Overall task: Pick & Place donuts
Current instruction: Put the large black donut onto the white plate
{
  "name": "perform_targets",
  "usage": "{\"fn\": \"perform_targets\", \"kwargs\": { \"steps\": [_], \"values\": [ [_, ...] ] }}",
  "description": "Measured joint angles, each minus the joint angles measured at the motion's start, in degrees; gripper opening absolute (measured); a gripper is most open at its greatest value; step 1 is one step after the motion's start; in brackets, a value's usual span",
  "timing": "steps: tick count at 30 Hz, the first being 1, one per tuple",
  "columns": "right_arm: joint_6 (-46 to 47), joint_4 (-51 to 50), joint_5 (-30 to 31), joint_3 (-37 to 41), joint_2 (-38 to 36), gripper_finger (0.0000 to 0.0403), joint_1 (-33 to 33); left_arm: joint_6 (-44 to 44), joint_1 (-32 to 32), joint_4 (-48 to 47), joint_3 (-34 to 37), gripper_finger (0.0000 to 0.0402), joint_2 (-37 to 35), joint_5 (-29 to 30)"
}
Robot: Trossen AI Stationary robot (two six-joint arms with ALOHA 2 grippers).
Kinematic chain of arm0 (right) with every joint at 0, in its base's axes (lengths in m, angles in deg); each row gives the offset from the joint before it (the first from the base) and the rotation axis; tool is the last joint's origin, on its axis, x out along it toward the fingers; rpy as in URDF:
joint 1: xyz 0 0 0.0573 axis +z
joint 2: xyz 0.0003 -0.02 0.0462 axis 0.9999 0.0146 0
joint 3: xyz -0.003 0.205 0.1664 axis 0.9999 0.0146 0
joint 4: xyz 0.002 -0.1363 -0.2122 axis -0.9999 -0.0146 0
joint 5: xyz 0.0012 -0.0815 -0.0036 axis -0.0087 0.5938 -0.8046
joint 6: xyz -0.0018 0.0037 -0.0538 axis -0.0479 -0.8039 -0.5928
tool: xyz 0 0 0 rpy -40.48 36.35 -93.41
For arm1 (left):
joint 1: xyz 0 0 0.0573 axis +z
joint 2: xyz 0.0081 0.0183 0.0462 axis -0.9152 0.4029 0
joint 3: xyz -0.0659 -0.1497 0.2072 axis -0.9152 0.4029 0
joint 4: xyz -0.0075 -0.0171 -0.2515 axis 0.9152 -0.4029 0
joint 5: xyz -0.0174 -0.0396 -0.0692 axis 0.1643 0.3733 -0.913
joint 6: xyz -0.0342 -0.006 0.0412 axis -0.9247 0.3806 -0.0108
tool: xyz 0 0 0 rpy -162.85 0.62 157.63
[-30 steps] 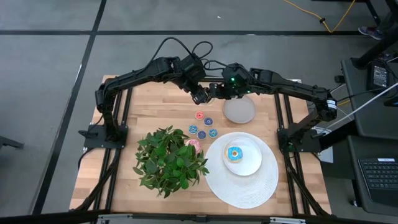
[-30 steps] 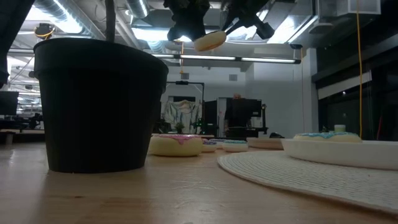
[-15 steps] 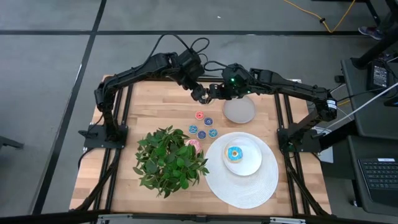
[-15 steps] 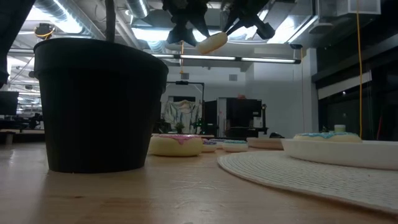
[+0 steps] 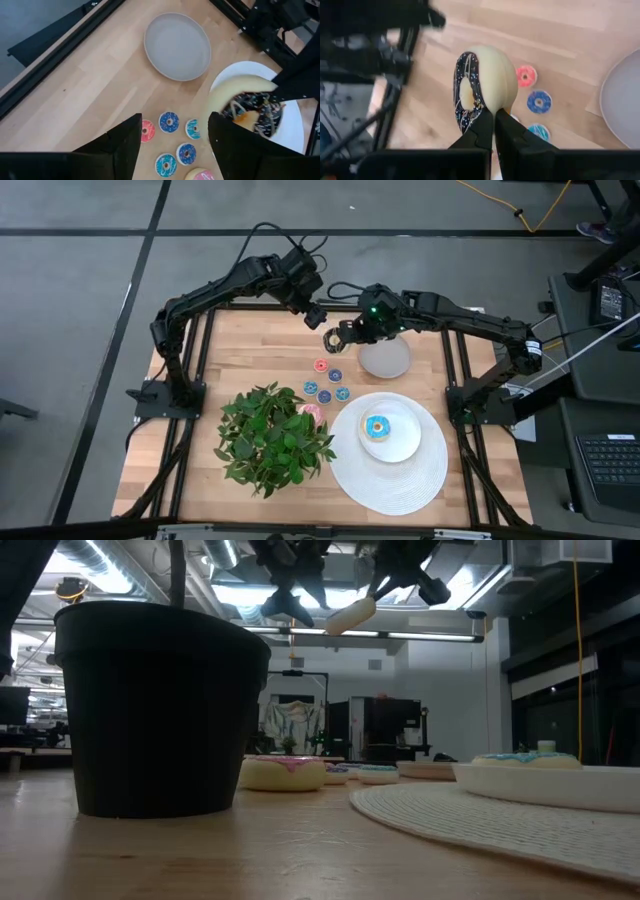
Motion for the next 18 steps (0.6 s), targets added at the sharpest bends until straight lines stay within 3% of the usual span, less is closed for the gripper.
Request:
{"fn": "perform_targets", "kwargs": {
  "steps": [11, 18],
  "values": [
    [-17.57, -5.33, -19.45, 0.0, -0.01, 0.0012, -1.75, 3.22, -0.02, -0.24, 0.0, 0.0217, 0.0, -0.02],
    [-31.68, -13.14, -28.6, 0.0, -0.01, 0.0012, -4.18, 3.53, -0.03, -0.22, 0.0, 0.0219, 0.0, -0.02]
  ]
}}
